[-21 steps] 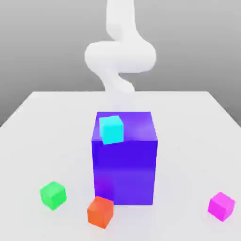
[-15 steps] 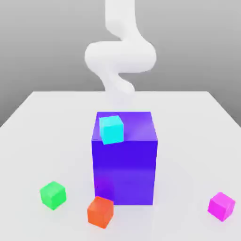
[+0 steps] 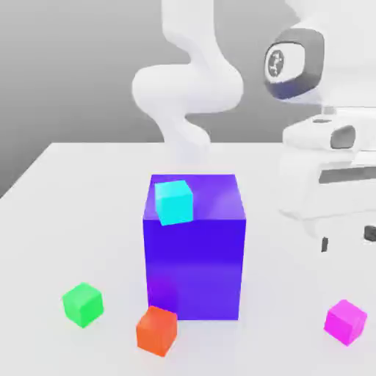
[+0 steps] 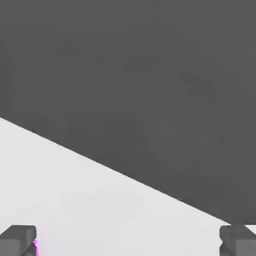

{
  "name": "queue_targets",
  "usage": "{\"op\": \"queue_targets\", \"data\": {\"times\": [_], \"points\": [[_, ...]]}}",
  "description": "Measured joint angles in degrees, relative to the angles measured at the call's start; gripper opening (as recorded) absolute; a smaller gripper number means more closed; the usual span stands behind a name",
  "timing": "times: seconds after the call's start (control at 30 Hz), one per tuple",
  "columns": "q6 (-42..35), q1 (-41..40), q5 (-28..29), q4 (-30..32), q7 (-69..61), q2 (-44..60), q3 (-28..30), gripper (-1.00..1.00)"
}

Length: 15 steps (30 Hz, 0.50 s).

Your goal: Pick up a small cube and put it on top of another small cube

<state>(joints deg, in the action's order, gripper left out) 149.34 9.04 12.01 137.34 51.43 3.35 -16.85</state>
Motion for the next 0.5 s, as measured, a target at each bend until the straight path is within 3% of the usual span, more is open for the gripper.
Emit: {"op": "queue_targets", "data": {"times": [0.2,0.37,0.4,0.5], "points": [[4.71,3.57,1.33,1.44,0.21,12.13,-2.13,0.0],[11.87,8.3,6.98,-0.46,4.35,22.53,2.83,0.0],[12.72,8.95,7.63,-0.73,4.84,23.66,3.6,-1.0],[12.74,8.94,7.64,-0.73,4.86,23.66,3.6,-1.0]]}}
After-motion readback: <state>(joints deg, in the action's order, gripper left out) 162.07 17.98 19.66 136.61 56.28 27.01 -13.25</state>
